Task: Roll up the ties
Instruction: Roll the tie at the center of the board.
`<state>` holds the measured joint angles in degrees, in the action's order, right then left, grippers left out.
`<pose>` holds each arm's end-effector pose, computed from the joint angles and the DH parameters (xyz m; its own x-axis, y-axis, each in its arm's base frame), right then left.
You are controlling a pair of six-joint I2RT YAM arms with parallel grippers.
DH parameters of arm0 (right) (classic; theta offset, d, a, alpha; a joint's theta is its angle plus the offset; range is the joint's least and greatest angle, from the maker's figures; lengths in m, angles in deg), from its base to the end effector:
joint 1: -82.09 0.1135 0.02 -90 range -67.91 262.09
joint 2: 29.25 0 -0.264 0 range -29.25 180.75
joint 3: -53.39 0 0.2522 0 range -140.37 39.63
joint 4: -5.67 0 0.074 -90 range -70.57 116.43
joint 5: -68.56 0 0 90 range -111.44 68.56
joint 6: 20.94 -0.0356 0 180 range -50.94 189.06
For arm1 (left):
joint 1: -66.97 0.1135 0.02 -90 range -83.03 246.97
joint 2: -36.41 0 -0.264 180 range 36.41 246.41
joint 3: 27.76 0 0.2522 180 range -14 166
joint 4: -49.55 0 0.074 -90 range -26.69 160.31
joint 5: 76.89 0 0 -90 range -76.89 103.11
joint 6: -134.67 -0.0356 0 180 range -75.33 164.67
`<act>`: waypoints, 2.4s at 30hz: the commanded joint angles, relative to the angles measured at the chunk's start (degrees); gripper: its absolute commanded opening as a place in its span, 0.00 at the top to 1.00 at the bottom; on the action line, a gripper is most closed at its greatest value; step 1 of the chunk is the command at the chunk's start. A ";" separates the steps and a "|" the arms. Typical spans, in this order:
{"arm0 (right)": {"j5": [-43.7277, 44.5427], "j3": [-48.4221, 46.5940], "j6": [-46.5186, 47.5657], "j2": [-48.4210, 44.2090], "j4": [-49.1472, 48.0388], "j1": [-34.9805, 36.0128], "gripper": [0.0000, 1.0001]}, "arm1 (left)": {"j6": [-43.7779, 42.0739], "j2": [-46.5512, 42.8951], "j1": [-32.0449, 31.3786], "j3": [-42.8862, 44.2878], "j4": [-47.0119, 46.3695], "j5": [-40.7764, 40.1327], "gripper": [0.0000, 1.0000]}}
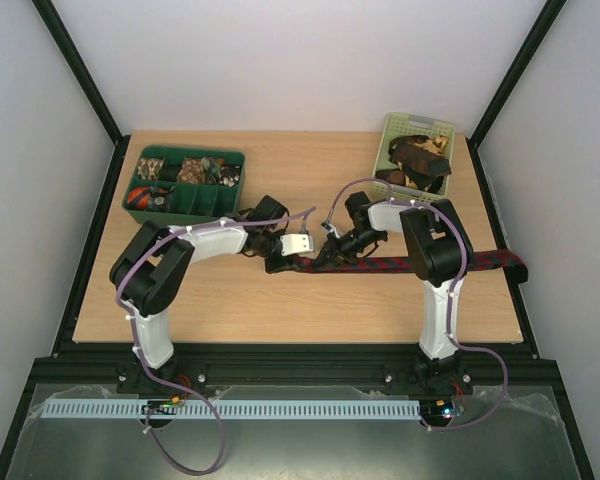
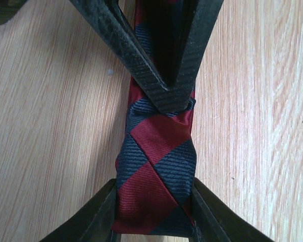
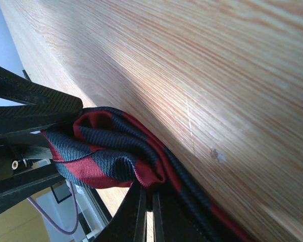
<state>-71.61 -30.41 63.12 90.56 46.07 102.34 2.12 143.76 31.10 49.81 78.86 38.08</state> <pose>0.3452 0.1565 0.1002 -0.9475 -0.2789 -0.1565 -0.2945 0.5704 0.7668 0.2928 -0.2303 0.1490 -0.0342 0.7812 -0.6234 0.9909 0.1076 0.0806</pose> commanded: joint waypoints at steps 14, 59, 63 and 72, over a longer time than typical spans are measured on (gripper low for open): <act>5.94 0.61 0.38 3.40 2.44 0.16 0.98 | 9.71 8.73 -3.42 6.52 -5.42 2.81 0.62; -7.38 6.06 -15.47 -2.49 -13.14 -2.59 0.73 | 4.94 10.41 -4.55 8.06 5.15 -8.45 0.69; -5.92 6.00 -13.03 -2.13 -10.97 -2.66 0.92 | 5.04 10.38 -4.55 8.08 5.16 -8.45 0.68; -2.90 7.30 -8.11 -1.79 -6.40 -3.19 0.99 | 10.61 7.32 -0.28 7.34 -0.01 -1.40 0.40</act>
<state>-77.36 -24.35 52.22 87.22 34.66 99.44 9.71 151.28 27.88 58.31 79.93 33.56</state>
